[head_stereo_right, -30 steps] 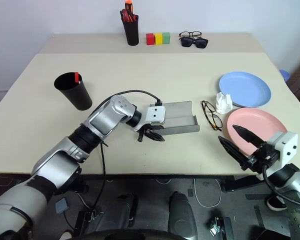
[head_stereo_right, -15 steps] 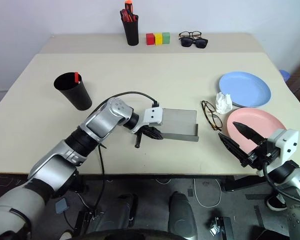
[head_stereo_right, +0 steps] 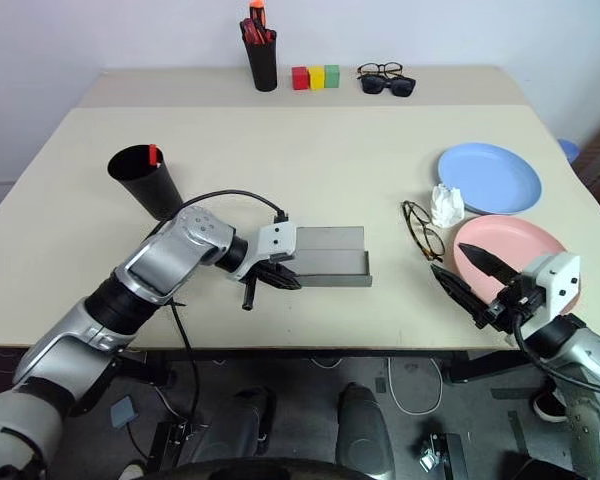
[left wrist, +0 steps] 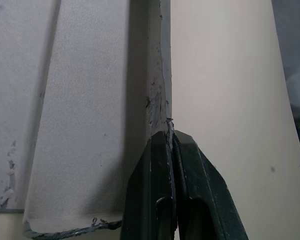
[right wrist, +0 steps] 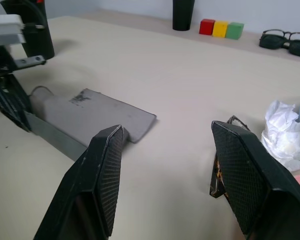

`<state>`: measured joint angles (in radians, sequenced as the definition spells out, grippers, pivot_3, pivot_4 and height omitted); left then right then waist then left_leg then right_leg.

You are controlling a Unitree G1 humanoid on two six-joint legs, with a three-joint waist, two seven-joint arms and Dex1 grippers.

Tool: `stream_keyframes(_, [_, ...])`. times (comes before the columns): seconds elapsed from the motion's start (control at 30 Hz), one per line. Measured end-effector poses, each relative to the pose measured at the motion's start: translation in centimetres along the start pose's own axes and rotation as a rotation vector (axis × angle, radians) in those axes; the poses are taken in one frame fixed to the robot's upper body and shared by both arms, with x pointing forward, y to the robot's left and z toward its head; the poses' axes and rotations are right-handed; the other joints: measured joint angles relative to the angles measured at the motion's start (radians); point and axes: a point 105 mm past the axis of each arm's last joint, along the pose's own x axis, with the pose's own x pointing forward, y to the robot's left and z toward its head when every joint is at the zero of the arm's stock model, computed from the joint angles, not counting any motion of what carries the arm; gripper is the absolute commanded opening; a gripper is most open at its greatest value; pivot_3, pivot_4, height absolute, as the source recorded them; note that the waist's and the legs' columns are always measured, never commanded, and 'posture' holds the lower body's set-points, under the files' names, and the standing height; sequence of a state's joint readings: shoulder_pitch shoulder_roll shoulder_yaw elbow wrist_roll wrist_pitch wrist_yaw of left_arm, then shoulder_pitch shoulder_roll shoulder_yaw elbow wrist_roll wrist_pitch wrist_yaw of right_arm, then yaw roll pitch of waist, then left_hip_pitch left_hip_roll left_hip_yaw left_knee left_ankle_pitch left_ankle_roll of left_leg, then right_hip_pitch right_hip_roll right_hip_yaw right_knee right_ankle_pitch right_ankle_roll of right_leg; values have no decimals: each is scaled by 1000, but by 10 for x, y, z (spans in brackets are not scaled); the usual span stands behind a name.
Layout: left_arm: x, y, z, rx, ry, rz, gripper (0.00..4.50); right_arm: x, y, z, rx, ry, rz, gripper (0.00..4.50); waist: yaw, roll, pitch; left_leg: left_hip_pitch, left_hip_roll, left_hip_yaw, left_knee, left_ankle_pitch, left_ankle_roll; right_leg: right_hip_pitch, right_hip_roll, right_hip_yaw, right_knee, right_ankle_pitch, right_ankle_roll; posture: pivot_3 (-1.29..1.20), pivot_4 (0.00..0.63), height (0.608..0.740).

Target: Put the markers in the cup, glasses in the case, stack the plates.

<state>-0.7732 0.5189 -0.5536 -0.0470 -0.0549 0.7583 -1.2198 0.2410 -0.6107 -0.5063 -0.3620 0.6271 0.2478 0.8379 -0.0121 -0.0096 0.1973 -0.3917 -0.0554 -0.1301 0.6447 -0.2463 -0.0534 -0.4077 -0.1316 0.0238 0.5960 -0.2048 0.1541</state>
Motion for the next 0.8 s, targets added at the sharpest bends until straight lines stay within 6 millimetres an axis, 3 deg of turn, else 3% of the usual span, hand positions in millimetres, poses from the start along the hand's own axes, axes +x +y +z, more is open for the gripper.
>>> stream_keyframes(0.2, [-1, 0, -2, -5, 0, 5, 47, 12, -12, -6, -39, 62, -42, 2866, 0, 0, 0, 0, 0, 0, 0, 0, 0, 0, 0, 0, 0, 0, 0, 0, 150, 740])
stream_keyframes(0.3, [-1, 1, -1, 4, -6, 18, 851, 21, -15, -6, -65, 82, -50, 2866, 0, 0, 0, 0, 0, 0, 0, 0, 0, 0, 0, 0, 0, 0, 0, 0, 150, 740])
stream_keyframes(0.43, [1, 1, 2, 4, -19, 17, 2722, 33, -13, -8, -75, 143, -11, 2866, 0, 0, 0, 0, 0, 0, 0, 0, 0, 0, 0, 0, 0, 0, 0, 0, 150, 740])
stream_keyframes(0.63, [-1, 1, 3, -31, -33, 12, 2722, 50, -17, -15, -1, 213, -19, 2866, -3, 0, 0, 0, 0, 0, 0, 0, 0, -1, 0, 0, 0, 0, 0, 0, 150, 740])
stream_keyframes(0.8, [-14, 5, 16, -22, -72, 32, 2722, 65, -24, -20, 22, 265, -27, 2866, -1, 0, 0, -1, 0, 0, 0, 0, 0, -1, 0, 0, 0, 1, 0, 0, 150, 740])
